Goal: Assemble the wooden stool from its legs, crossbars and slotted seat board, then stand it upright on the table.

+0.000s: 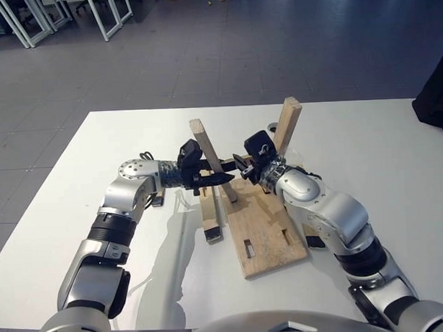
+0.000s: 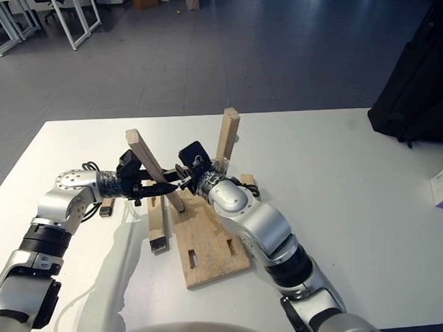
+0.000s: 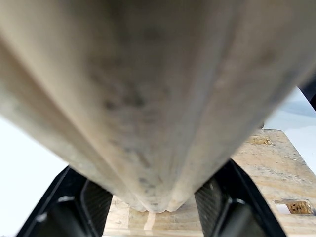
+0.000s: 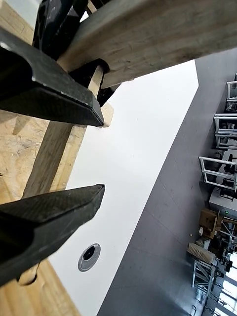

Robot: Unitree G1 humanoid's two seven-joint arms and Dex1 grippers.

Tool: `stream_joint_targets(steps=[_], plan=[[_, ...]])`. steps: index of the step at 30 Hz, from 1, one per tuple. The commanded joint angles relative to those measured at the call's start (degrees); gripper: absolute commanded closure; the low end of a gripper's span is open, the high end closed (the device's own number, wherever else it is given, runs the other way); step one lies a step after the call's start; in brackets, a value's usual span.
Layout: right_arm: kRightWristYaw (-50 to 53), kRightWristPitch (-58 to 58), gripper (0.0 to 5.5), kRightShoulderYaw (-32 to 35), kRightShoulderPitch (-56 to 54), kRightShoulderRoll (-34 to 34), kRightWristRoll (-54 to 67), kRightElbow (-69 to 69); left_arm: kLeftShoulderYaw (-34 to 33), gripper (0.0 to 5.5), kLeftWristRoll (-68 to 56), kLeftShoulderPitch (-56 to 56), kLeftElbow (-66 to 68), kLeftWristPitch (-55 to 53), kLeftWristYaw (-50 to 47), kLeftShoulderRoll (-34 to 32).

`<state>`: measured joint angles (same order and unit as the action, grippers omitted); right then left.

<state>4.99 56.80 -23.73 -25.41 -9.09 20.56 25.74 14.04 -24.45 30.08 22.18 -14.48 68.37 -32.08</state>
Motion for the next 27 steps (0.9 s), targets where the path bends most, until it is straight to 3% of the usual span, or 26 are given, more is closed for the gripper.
stream_joint_targets(steps=[1, 4, 6, 8, 11, 12, 14, 17, 20, 23, 25, 27], plan=[[-10.1, 11.1, 3.35, 15.9, 2.7, -0.7, 16.5, 8.3, 9.6, 3.46, 13.9, -5.1, 7.4, -0.2, -0.9, -2.1], [-21.4, 19.5, 3.35, 24.6, 3.6, -13.9, 27.3, 12.0, 8.7, 3.46, 12.9, -4.8, 11.5, 3.9, 0.7, -2.5], [-24.8, 19.8, 3.35, 27.1, 4.8, -23.7, 24.5, 8.1, 8.5, 3.46, 13.2, -3.5, 14.4, 7.0, 1.4, -2.4], [-23.0, 15.9, 3.35, 26.8, 4.1, -29.9, 16.8, 1.4, 8.6, 3.46, 13.6, -2.1, 17.0, 9.6, 2.0, -2.3], [-16.0, 4.8, 3.35, 18.9, -0.3, -33.7, 1.1, -8.8, 8.6, 3.46, 13.7, -0.9, 19.2, 11.6, 2.6, -2.1], [-12.7, 0.7, 3.35, 14.7, -3.0, -31.7, -4.5, -12.6, 8.7, 3.46, 13.8, -0.6, 19.8, 12.2, 2.7, -1.9], [-8.8, -2.2, 3.35, 10.3, -6.9, -21.5, -7.6, -15.3, 9.1, 3.46, 14.0, 0.2, 20.8, 13.1, 2.8, -1.1], [-6.7, -3.7, 3.35, 1.6, -10.9, -2.3, -6.9, -13.6, 10.1, 3.46, 14.4, 1.5, 22.2, 14.7, 3.5, 0.6], [-6.6, -4.4, 3.35, 1.1, -10.9, 10.2, -3.3, -11.4, 11.1, 3.46, 14.2, 3.1, 23.9, 15.9, 4.4, 3.6], [-8.0, -3.5, 3.35, 3.5, -9.2, 9.4, -3.7, -10.2, 10.6, 3.46, 12.2, 3.5, 25.2, 18.2, 6.3, 5.4], [-10.1, -1.9, 3.35, 5.4, -6.8, 5.1, -4.1, -8.2, 9.3, 3.46, 10.1, 3.7, 26.4, 19.7, 8.9, 5.9], [-14.8, 1.3, 3.35, 7.0, -2.6, -3.9, -3.8, -3.7, 8.4, 3.46, 9.4, 4.1, 27.9, 21.8, 11.6, 5.4]])
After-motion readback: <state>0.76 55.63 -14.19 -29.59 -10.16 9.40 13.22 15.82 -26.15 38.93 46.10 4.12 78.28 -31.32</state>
